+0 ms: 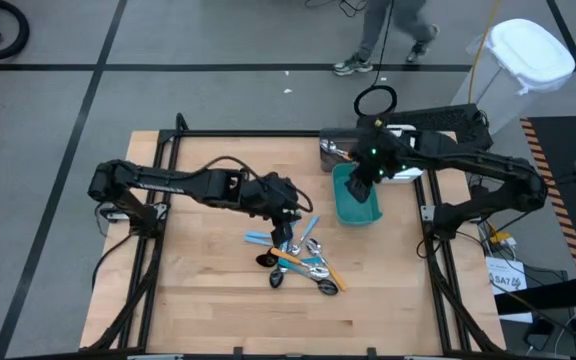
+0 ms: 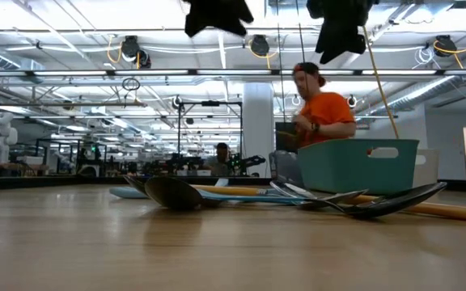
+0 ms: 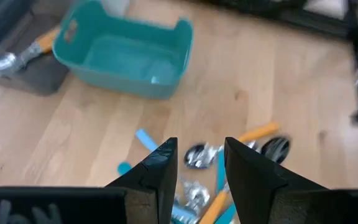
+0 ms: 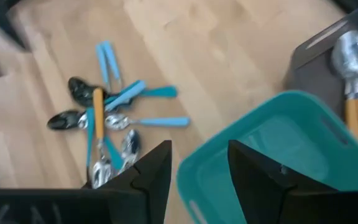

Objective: Sort silverware by color (type)
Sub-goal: Put the orange spoon into the black bin

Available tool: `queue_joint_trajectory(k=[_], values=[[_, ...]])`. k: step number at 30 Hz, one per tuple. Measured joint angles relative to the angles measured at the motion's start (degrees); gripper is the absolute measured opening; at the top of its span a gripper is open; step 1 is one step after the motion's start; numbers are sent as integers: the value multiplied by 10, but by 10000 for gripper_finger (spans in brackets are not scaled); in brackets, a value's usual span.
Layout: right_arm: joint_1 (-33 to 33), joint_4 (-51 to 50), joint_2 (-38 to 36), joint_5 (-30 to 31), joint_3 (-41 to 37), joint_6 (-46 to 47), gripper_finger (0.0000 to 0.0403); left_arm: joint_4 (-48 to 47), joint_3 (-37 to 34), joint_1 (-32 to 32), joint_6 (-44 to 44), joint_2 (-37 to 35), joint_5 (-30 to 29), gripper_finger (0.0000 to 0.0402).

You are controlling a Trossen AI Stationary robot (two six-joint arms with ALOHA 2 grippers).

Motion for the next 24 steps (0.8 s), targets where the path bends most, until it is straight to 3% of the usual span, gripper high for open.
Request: queue_joint_trajectory(k=[11,17,24], values=[[84,-94,-6,47,-6,70,151,3,-1,-15,19,102,74,131],[122,-98,-16,73,-32,96,151,0,-1,-29,-57,124,61,131],[149,-109,-44,73,-67,112,151,15,0,-33,-56,122,48,131]])
